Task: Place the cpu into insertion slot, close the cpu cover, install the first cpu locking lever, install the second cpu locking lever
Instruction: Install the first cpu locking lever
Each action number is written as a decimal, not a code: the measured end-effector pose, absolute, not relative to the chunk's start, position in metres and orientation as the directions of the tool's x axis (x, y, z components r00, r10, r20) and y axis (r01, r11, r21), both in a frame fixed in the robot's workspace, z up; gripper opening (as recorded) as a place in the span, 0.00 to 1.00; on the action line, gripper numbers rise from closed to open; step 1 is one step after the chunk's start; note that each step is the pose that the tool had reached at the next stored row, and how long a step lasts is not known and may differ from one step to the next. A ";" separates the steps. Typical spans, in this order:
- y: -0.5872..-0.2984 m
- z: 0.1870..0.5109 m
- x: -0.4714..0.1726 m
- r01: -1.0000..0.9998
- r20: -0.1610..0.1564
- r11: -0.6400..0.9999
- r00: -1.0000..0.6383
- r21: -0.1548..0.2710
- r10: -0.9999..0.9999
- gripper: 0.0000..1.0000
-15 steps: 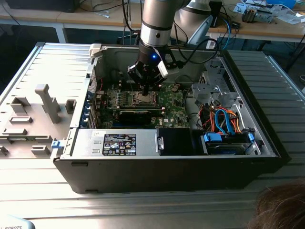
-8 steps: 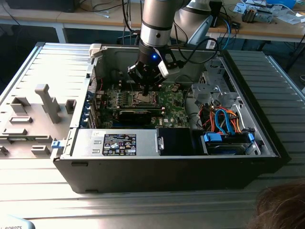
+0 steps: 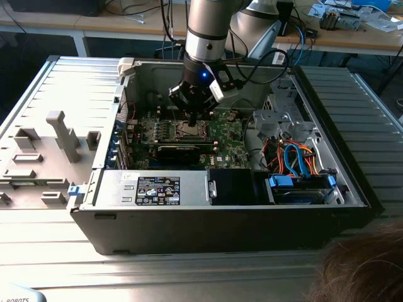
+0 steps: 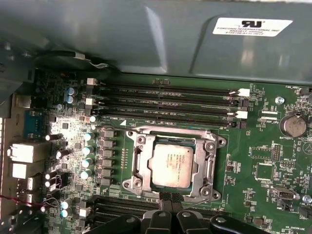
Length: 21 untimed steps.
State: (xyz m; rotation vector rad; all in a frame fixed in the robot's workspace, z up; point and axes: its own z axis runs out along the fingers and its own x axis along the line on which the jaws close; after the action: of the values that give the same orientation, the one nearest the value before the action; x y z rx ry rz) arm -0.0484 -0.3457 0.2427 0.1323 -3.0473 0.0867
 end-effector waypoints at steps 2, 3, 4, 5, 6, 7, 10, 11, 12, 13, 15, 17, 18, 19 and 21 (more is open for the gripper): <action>-0.346 0.243 -0.048 -0.094 0.092 0.994 -0.992 -0.053 -0.089 0.11; -0.346 0.243 -0.048 -0.098 0.092 0.994 -0.991 -0.053 -0.093 0.11; -0.346 0.243 -0.048 -0.102 0.092 0.993 -0.991 -0.053 -0.097 0.11; -0.346 0.243 -0.048 -0.106 0.092 0.993 -0.991 -0.053 -0.101 0.11; -0.346 0.243 -0.048 -0.109 0.092 0.993 -0.990 -0.053 -0.104 0.11; -0.346 0.243 -0.048 -0.111 0.092 0.992 -0.990 -0.053 -0.106 0.11; -0.346 0.243 -0.048 -0.119 0.092 0.992 -0.989 -0.053 -0.114 0.11; -0.346 0.243 -0.048 -0.121 0.092 0.991 -0.989 -0.053 -0.115 0.11; -0.346 0.243 -0.048 -0.123 0.092 0.991 -0.989 -0.053 -0.118 0.11; -0.346 0.243 -0.048 -0.125 0.092 0.991 -0.989 -0.053 -0.120 0.11; -0.346 0.243 -0.048 -0.129 0.092 0.990 -0.988 -0.053 -0.124 0.11; -0.346 0.243 -0.048 -0.133 0.092 0.990 -0.987 -0.053 -0.128 0.11; -0.346 0.243 -0.048 -0.136 0.092 0.989 -0.987 -0.053 -0.131 0.11; -0.346 0.243 -0.048 -0.139 0.092 0.989 -0.987 -0.053 -0.134 0.11; -0.346 0.243 -0.048 -0.145 0.092 0.988 -0.986 -0.053 -0.140 0.11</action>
State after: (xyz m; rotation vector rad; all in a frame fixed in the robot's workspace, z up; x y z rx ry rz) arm -0.0484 -0.3457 0.2427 0.2190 -3.0438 0.0906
